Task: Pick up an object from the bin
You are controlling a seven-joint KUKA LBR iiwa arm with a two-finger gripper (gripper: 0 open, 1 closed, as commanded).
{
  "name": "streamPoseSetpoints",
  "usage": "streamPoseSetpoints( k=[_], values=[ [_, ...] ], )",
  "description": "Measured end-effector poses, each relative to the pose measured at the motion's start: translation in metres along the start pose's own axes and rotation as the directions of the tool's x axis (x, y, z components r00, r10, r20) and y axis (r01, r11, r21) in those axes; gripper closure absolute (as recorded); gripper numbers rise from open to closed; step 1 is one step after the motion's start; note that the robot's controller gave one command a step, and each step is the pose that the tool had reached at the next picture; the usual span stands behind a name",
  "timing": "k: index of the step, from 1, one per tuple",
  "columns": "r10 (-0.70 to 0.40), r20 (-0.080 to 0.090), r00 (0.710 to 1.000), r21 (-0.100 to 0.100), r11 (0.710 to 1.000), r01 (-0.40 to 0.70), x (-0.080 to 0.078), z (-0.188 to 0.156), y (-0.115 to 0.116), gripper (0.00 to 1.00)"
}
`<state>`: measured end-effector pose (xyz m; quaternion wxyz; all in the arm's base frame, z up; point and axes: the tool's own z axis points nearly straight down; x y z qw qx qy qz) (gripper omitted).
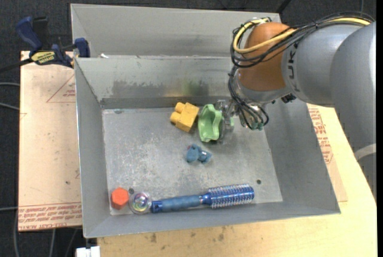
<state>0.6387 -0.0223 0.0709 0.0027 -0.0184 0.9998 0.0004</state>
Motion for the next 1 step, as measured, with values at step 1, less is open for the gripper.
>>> streamPoseSetpoints(
  k=[1],
  values=[
    [-0.047,0.008,0.999,0.001,0.999,0.047,-0.0161,-0.1527,0.0226,1.00]
  ],
)
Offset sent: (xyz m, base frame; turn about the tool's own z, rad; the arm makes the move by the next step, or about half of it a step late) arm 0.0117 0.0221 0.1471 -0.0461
